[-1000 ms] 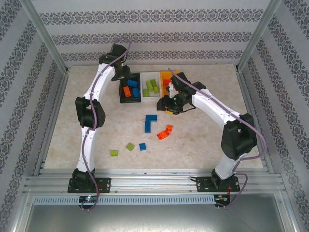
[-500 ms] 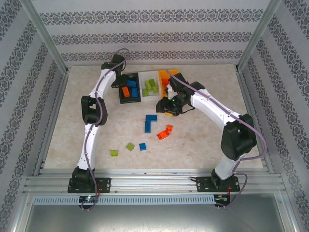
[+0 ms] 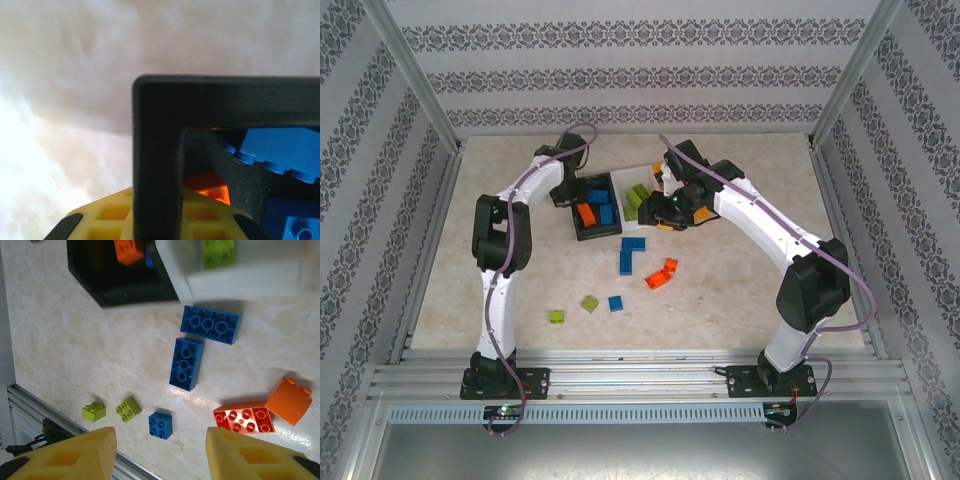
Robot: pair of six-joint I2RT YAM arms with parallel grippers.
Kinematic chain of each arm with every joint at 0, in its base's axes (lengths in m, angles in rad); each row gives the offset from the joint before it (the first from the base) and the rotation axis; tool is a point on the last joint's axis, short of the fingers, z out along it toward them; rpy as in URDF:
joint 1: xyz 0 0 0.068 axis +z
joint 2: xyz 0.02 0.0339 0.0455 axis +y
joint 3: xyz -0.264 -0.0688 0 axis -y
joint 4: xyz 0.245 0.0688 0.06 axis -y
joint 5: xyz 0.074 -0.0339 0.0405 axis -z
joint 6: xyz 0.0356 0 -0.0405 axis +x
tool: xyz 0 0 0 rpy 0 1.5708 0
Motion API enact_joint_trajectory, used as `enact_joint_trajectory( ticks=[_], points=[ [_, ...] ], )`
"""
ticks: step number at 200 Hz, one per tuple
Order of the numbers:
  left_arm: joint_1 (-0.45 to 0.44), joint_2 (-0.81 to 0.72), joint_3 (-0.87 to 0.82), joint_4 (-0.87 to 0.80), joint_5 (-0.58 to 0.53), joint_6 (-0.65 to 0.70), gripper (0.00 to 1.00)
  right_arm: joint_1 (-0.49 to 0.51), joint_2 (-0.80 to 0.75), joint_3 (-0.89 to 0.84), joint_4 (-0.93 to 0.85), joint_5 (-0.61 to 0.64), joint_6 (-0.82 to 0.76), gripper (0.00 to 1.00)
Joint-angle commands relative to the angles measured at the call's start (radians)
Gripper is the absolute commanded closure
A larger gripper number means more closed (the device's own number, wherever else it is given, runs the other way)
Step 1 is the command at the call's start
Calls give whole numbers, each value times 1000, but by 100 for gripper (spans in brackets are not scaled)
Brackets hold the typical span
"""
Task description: Sort the legos into containers by color
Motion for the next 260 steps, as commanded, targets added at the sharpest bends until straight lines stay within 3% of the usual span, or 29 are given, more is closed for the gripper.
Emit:
enact_joint_trajectory(
  ticks=[1, 29, 38, 50, 59, 119, 157, 212, 260],
  points=[
    [-75, -98, -136, 85, 42, -78, 99, 25, 31, 37, -14, 16, -25, 49],
    [-133, -130, -232, 145, 100, -161, 91, 46, 56, 65, -35, 26, -48, 49],
    [-135, -148, -244, 144, 102, -173, 81, 54, 68, 83, -52, 36, -65, 49],
    [-134, -186, -261, 136, 84, -171, 60, 62, 88, 111, -73, 43, -81, 49],
    [-132, -214, -267, 123, 68, -162, 55, 66, 105, 131, -81, 41, -93, 50],
    [-19, -408, -304, -1, 39, -112, 53, 116, 275, 263, -127, 30, -201, 51],
    [78, -559, -418, -25, 78, -79, 52, 173, 451, 445, -254, 155, -383, 51],
    [137, -644, -533, -17, 150, -76, 52, 200, 519, 430, -159, 329, -544, 48],
    [156, -639, -506, -82, 171, -40, 52, 229, 545, 404, -32, 417, -642, 41]
  ],
)
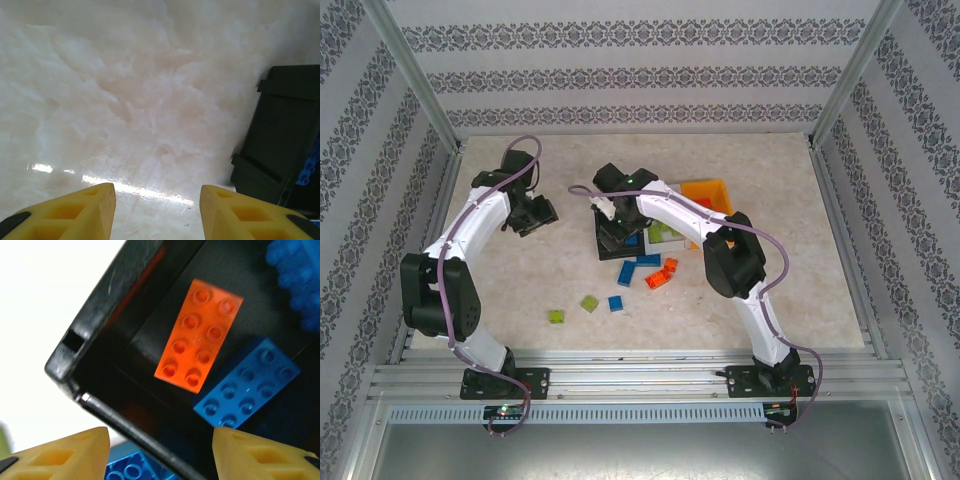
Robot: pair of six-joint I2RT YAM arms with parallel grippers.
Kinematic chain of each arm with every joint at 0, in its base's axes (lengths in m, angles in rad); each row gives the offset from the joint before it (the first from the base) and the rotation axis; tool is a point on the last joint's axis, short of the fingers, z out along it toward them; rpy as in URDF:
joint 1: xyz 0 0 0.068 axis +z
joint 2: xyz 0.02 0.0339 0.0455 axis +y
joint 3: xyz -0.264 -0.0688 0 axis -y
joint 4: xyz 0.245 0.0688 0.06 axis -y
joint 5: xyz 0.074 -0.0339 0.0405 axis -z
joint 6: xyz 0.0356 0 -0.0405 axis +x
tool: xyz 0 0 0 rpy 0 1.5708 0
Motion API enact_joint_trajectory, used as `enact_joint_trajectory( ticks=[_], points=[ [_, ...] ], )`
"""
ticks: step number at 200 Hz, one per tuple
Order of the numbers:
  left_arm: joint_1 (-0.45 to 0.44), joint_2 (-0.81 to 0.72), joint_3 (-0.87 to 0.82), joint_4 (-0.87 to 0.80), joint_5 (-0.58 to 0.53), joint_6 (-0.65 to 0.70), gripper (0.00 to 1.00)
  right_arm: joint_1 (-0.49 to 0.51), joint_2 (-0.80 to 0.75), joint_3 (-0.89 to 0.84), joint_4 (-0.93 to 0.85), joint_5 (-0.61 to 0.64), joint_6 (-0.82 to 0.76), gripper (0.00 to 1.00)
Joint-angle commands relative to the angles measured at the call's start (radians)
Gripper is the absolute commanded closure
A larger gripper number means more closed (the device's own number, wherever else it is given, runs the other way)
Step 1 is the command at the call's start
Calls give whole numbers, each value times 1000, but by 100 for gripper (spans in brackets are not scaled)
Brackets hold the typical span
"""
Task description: Sort the legos into containers by color
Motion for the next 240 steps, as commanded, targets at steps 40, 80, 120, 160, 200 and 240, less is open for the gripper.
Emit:
enact_joint_trajectory(
  ticks=[40, 80, 120, 160, 200, 240],
  points=[
    [18, 1, 71, -129, 42, 52, 52, 16, 102, 54, 108, 106, -111, 43],
    [18, 2, 71, -153, 43, 55, 52, 16, 173, 125, 100, 95, -115, 49],
    [19, 0, 58, -159, 46, 51, 52, -1, 234, 163, 88, 80, -105, 42],
    [18, 2, 85, -188, 42, 53, 52, -33, 320, 247, -1, 73, -62, 42],
    [17, 17, 98, -192, 56, 47, 52, -51, 424, 420, -199, 28, 65, 49],
    [17, 29, 103, -185, 70, 43, 52, -71, 423, 412, -223, 22, 233, 43]
  ],
)
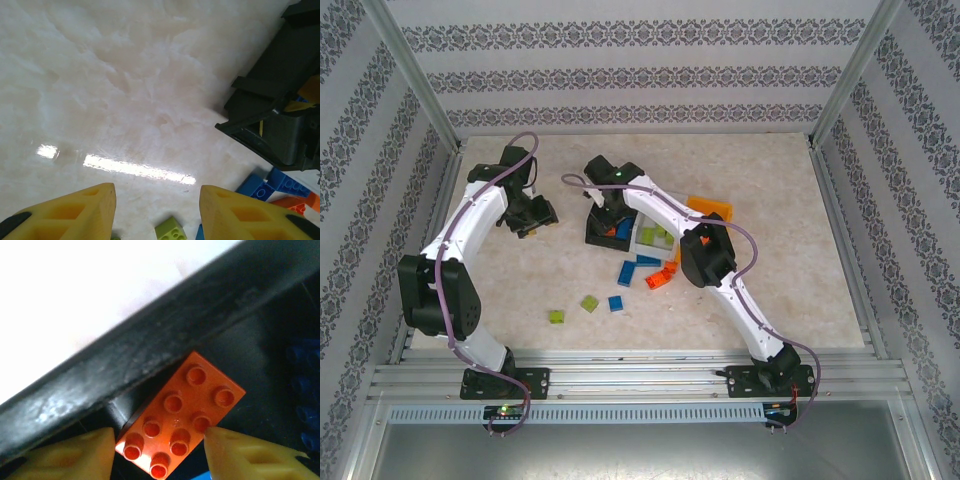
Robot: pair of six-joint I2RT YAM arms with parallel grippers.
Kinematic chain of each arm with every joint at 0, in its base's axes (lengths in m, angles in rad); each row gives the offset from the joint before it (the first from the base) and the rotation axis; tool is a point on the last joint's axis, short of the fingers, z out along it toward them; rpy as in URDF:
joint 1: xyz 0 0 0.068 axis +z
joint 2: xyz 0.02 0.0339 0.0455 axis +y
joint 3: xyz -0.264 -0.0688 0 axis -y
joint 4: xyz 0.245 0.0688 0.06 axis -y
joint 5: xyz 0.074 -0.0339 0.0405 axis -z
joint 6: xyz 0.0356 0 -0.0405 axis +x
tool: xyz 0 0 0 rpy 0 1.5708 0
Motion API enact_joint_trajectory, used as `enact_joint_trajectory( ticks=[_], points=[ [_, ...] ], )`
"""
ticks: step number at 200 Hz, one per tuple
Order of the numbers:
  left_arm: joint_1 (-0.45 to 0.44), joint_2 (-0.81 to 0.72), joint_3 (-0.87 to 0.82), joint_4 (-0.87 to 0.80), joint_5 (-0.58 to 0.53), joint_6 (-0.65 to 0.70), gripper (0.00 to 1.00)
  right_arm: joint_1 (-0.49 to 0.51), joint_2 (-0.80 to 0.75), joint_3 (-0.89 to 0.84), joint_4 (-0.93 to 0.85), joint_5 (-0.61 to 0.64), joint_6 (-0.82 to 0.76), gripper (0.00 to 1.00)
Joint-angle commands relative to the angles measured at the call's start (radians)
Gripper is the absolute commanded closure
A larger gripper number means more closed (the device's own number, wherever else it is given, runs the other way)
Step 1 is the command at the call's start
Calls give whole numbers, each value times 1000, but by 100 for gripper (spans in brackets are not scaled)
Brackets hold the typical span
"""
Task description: Sort the legos into containers by color
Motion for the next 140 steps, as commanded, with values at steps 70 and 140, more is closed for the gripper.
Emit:
enact_joint_trajectory(
  ticks=[70, 140],
  points=[
    [11, 4, 23, -40, 20, 2, 52, -39, 151, 58, -255, 60, 219, 52],
    [10, -22, 12, -21, 25, -3, 52, -52, 23, -3, -194, 69, 273, 70]
  ],
)
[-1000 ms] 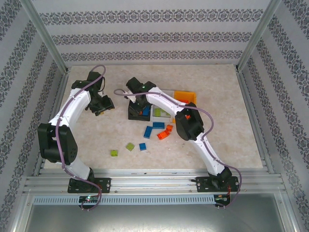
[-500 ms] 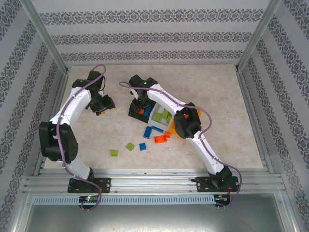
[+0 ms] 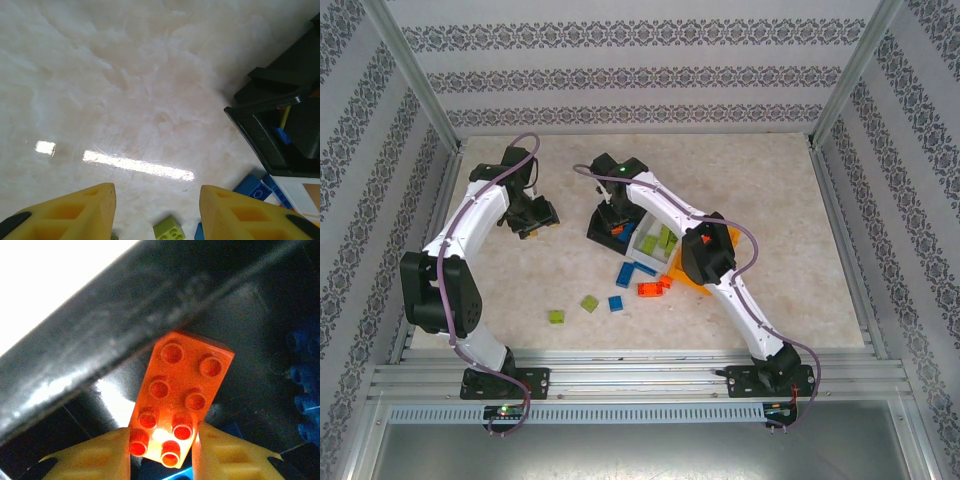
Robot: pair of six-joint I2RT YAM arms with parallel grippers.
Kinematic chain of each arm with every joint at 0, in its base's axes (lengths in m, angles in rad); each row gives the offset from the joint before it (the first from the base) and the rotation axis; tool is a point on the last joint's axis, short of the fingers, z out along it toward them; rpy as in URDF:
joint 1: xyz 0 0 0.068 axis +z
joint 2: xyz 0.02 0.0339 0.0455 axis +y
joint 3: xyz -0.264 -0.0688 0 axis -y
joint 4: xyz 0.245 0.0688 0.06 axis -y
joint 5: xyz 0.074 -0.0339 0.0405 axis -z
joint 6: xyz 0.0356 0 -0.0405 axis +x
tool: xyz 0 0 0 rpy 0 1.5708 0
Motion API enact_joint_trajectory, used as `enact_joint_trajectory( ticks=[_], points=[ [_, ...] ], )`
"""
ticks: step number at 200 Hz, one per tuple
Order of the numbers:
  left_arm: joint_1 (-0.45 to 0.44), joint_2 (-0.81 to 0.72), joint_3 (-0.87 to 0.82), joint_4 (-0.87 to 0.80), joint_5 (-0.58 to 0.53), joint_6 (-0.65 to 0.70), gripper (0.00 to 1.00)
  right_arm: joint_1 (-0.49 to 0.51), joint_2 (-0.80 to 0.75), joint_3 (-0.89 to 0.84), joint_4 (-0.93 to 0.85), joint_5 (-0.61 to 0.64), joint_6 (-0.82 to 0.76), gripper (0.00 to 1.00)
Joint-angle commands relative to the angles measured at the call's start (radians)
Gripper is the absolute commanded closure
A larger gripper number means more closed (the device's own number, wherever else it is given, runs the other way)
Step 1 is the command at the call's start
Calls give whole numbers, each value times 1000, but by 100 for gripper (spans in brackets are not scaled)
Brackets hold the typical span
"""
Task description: Sort the legos into containers by color
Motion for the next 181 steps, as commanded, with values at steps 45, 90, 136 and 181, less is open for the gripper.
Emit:
enact_joint_trajectory(
  ticks=[45, 90, 136, 181],
  points=[
    [9, -55, 0, -5, 14, -7, 52, -39, -120, -82, -9, 33, 82, 70],
    [9, -69, -19, 33, 27, -22, 52, -75, -192, -77, 3, -16, 158, 70],
    [-21, -54, -18, 70, 41, -28, 52, -95, -264, -84, -44, -69, 198, 70],
    [-61, -28, -42, 106, 47, -25, 52, -119, -559, -404, -42, -7, 197, 69]
  ],
)
